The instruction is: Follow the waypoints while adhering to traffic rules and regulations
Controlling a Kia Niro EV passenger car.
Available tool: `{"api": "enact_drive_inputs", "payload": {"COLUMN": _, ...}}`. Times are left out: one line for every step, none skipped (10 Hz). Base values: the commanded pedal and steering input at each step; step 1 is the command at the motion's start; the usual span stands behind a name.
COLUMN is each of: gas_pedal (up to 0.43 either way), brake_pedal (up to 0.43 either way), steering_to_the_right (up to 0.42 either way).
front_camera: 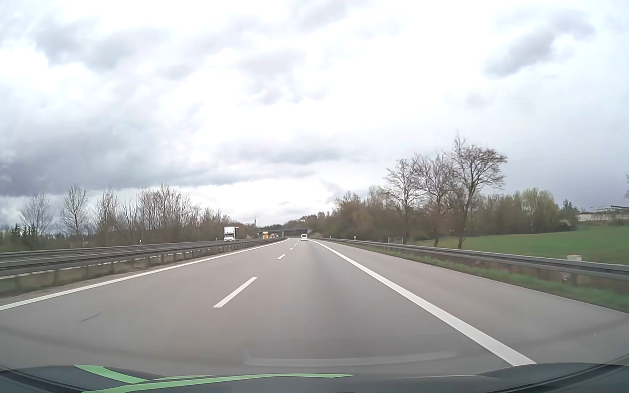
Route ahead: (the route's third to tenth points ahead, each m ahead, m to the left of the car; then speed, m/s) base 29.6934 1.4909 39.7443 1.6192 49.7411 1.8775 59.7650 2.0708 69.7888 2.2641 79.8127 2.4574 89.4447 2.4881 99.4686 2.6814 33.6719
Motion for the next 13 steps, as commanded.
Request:
{"api": "enact_drive_inputs", "payload": {"gas_pedal": 0.441, "brake_pedal": 0.000, "steering_to_the_right": -0.005}}
{"api": "enact_drive_inputs", "payload": {"gas_pedal": 0.441, "brake_pedal": 0.000, "steering_to_the_right": -0.005}}
{"api": "enact_drive_inputs", "payload": {"gas_pedal": 0.441, "brake_pedal": 0.000, "steering_to_the_right": -0.005}}
{"api": "enact_drive_inputs", "payload": {"gas_pedal": 0.441, "brake_pedal": 0.000, "steering_to_the_right": -0.005}}
{"api": "enact_drive_inputs", "payload": {"gas_pedal": 0.441, "brake_pedal": 0.000, "steering_to_the_right": -0.005}}
{"api": "enact_drive_inputs", "payload": {"gas_pedal": 0.441, "brake_pedal": 0.000, "steering_to_the_right": -0.004}}
{"api": "enact_drive_inputs", "payload": {"gas_pedal": 0.441, "brake_pedal": 0.000, "steering_to_the_right": -0.004}}
{"api": "enact_drive_inputs", "payload": {"gas_pedal": 0.441, "brake_pedal": 0.000, "steering_to_the_right": -0.004}}
{"api": "enact_drive_inputs", "payload": {"gas_pedal": 0.441, "brake_pedal": 0.000, "steering_to_the_right": -0.004}}
{"api": "enact_drive_inputs", "payload": {"gas_pedal": 0.441, "brake_pedal": 0.000, "steering_to_the_right": -0.004}}
{"api": "enact_drive_inputs", "payload": {"gas_pedal": 0.441, "brake_pedal": 0.000, "steering_to_the_right": -0.004}}
{"api": "enact_drive_inputs", "payload": {"gas_pedal": 0.441, "brake_pedal": 0.000, "steering_to_the_right": -0.004}}
{"api": "enact_drive_inputs", "payload": {"gas_pedal": 0.441, "brake_pedal": 0.000, "steering_to_the_right": -0.004}}
